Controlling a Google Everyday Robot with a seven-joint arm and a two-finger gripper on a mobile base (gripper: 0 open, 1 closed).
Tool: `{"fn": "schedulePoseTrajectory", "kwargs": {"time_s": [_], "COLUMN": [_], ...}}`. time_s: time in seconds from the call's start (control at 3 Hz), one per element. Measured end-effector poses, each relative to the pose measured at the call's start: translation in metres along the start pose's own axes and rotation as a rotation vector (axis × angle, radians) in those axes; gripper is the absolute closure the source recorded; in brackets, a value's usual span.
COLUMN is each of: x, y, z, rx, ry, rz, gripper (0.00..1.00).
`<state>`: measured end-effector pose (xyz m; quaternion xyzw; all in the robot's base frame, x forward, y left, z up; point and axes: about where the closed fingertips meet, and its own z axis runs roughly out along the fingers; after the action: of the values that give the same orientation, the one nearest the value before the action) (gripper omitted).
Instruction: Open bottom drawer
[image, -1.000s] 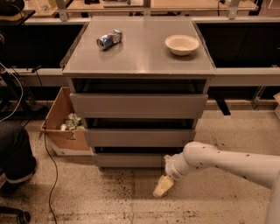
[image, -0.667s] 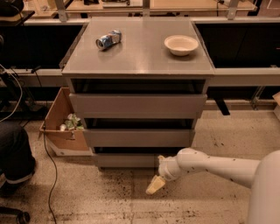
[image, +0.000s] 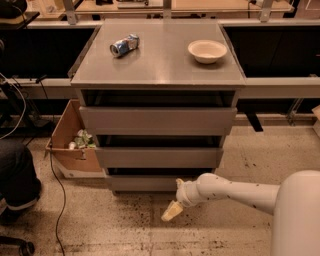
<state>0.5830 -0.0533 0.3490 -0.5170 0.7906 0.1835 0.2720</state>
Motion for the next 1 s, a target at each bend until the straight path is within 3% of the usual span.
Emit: {"fn": "schedulePoseTrajectory", "kwargs": {"time_s": [0.33, 1.0], "x": [0.002, 0.053], "y": [-0.001, -0.048], "z": [0.002, 0.055], "rx": [0.006, 0.141], "ry": [0.001, 0.010], "rz": [0.011, 0.073], "gripper": [0.00, 0.00]}}
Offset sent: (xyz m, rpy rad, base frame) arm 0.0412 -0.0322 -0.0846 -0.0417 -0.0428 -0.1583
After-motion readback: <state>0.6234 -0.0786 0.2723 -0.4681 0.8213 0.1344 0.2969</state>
